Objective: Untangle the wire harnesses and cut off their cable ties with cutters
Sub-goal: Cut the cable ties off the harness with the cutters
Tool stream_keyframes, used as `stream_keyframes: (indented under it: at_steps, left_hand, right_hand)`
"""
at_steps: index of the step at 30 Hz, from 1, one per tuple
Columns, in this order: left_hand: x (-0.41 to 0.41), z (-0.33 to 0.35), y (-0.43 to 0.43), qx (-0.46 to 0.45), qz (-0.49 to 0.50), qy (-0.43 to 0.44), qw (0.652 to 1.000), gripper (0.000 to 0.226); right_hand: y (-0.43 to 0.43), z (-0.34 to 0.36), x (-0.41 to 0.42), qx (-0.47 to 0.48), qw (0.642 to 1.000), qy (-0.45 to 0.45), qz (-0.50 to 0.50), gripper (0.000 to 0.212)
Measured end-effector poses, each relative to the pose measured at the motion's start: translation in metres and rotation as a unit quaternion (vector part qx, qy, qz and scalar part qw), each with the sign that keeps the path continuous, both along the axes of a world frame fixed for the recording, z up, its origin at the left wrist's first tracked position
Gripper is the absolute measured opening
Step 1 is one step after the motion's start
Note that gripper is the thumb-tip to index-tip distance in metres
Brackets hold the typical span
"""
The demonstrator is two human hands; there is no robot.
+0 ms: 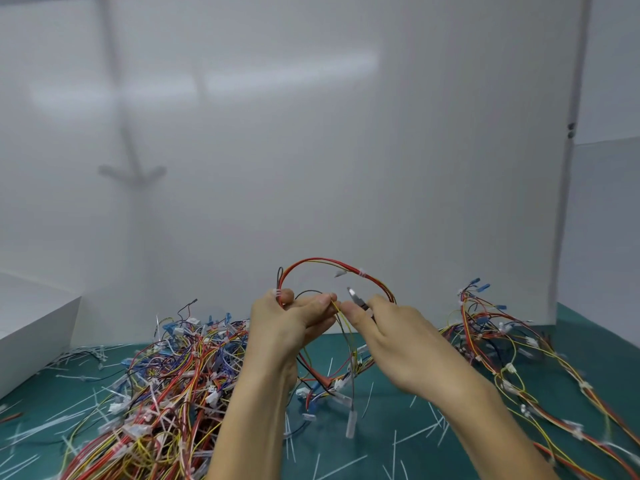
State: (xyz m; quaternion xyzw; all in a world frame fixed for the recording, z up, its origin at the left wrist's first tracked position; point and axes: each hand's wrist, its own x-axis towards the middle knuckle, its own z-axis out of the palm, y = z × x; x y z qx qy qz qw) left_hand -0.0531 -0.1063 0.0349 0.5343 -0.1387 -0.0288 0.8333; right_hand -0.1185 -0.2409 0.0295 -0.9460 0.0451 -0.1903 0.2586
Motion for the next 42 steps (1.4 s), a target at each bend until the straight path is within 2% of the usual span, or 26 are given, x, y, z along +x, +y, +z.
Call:
stream_keyframes:
  at_steps: [3,6,22,30,42]
  left_hand:
    - [-0.001,0.0,0.001,0.009,0.0,-0.014,1.0,0.042]
    - [-0.003,0.002,0.002,0.02,0.0,-0.026,0.999,0.042]
    - [-0.011,0.009,0.004,0.057,0.003,-0.095,0.994,0.047]
    - [-0.011,0.009,0.005,0.1,0.004,-0.137,0.985,0.046]
    - [-0.014,0.011,0.004,0.128,0.018,-0.164,0.978,0.044]
  right_hand:
    - [0.001,-0.002,0.0,-0.06,0.998,-0.004,-0.006,0.049]
    - [-0.001,-0.003,0.0,-0.074,0.997,-0.013,-0.009,0.049]
    - [-0.004,0.0,-0.002,-0.096,0.995,-0.042,0.004,0.047]
    - [-0.005,0.0,-0.002,-0.116,0.991,-0.065,0.002,0.054]
    - [-0.005,0.005,-0.005,-0.114,0.993,-0.043,0.006,0.054]
